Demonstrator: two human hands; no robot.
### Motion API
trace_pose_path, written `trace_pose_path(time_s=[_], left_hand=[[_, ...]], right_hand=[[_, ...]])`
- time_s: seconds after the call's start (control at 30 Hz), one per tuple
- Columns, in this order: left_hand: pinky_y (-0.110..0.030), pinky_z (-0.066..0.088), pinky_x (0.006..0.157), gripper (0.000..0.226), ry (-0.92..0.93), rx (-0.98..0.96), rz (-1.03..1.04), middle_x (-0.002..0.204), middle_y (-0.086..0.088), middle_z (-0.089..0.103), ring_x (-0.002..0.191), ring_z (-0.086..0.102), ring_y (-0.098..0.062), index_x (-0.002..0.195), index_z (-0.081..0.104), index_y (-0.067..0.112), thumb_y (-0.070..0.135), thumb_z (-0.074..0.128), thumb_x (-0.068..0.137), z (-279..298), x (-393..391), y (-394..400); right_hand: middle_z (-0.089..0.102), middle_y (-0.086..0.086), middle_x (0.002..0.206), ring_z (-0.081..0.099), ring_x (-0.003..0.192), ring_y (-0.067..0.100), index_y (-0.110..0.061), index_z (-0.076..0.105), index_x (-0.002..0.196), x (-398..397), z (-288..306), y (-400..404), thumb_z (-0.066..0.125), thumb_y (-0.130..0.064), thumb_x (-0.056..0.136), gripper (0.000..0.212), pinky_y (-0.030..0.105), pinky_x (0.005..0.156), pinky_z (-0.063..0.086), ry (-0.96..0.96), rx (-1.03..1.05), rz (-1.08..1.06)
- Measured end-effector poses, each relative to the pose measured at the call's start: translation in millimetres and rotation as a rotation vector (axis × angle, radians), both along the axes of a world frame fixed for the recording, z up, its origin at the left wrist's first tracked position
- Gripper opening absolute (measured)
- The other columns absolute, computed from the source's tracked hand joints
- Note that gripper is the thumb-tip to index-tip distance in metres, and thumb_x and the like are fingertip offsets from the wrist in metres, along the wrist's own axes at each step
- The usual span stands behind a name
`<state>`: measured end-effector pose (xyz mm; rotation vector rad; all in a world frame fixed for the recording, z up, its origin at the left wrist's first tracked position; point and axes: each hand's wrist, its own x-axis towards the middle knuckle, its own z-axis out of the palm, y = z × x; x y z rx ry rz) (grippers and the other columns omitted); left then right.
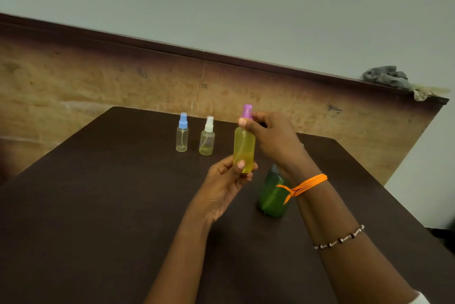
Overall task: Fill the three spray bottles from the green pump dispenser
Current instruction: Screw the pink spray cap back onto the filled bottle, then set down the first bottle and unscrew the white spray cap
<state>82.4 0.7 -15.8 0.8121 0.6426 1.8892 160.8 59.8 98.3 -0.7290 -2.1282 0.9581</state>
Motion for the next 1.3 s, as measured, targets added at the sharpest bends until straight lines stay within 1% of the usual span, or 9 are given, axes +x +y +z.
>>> trace_pose_path(time_s=[0.1,0.2,0.33,0.47,0.6,0.83,0.97,1.13,1.3], left_hand=[[-0.021,0.049,0.069,0.038,0.099,-0.023,0.179,0.081,0.0,0.07,0.073,0.06,-0.006,0.102,0.065,0.006,0.023,0.074,0.069,-2,0,4],[-0.019,0.048,0.068,0.037,0.19,-0.046,0.336,0.082,-0.001,0.067,0.074,0.059,-0.006,0.101,0.067,0.016,0.025,0.075,0.067,-4,1,6],[-0.016,0.049,0.066,0.026,0.312,-0.054,0.505,0.084,0.0,0.068,0.073,0.062,0.0,0.106,0.064,0.015,0.001,0.062,0.083,-4,2,8],[-0.017,0.05,0.071,0.03,0.338,-0.056,0.605,0.09,0.004,0.069,0.082,0.065,0.0,0.109,0.062,0.013,-0.001,0.062,0.083,-3,-1,8],[-0.023,0.052,0.077,0.032,0.404,-0.14,0.663,0.094,0.001,0.07,0.091,0.066,-0.012,0.111,0.063,0.014,0.001,0.064,0.082,-8,-19,5],[-0.025,0.051,0.089,0.056,0.732,-0.356,0.563,0.111,0.003,0.068,0.101,0.064,-0.007,0.13,0.053,0.02,0.002,0.068,0.078,-11,-70,-2],[-0.007,0.047,0.073,0.041,0.795,-0.45,0.661,0.114,0.005,0.063,0.089,0.062,-0.001,0.124,0.058,0.017,0.008,0.064,0.084,-15,-87,1],[-0.008,0.045,0.071,0.028,0.684,-0.5,0.678,0.1,0.006,0.064,0.092,0.06,-0.005,0.113,0.063,0.017,0.009,0.061,0.087,-21,-97,6],[0.0,0.042,0.067,0.02,0.799,-0.499,0.678,0.104,0.007,0.064,0.086,0.058,0.003,0.106,0.066,0.017,0.012,0.062,0.087,-22,-97,8]], right_hand=[[0.063,0.012,0.073,0.051,0.065,0.012,-0.003,0.068,0.083,-6,-7,-3,0.06,-0.023,0.09,0.022,0.021,0.055,0.035,0.01,0.132,-0.093],[0.064,0.022,0.075,0.047,0.064,0.015,0.003,0.067,0.081,-10,-13,-5,0.062,-0.023,0.089,0.027,0.033,0.058,0.036,0.065,0.128,-0.133],[0.055,0.015,0.065,0.043,0.062,0.017,0.0,0.065,0.076,-15,-19,-8,0.062,-0.024,0.088,0.027,0.033,0.057,0.033,0.088,0.138,-0.138],[0.059,0.017,0.093,0.057,0.082,0.026,-0.007,0.065,0.091,-23,-35,-6,0.06,-0.036,0.088,0.029,0.033,0.065,0.046,0.157,-0.004,-0.071],[0.049,0.007,0.113,0.059,0.091,0.022,-0.02,0.052,0.125,-32,-61,-6,0.059,-0.013,0.09,0.036,0.033,0.072,0.056,0.129,-0.169,0.051],[0.062,0.006,0.109,0.059,0.1,0.017,-0.015,0.051,0.111,-62,-82,13,0.056,-0.01,0.093,0.019,0.032,0.085,0.049,0.205,-0.337,-0.017],[0.059,0.009,0.109,0.054,0.095,0.018,-0.01,0.048,0.115,-82,-101,34,0.057,-0.009,0.092,0.025,0.032,0.079,0.045,0.169,-0.318,-0.211],[0.059,0.014,0.114,0.055,0.106,0.031,-0.007,0.051,0.116,-105,-122,59,0.054,-0.009,0.092,0.024,0.045,0.089,0.045,0.082,-0.26,-0.405],[0.059,0.018,0.116,0.054,0.108,0.035,-0.004,0.052,0.116,-120,-126,80,0.055,-0.008,0.091,0.026,0.039,0.086,0.043,0.07,-0.243,-0.47]])
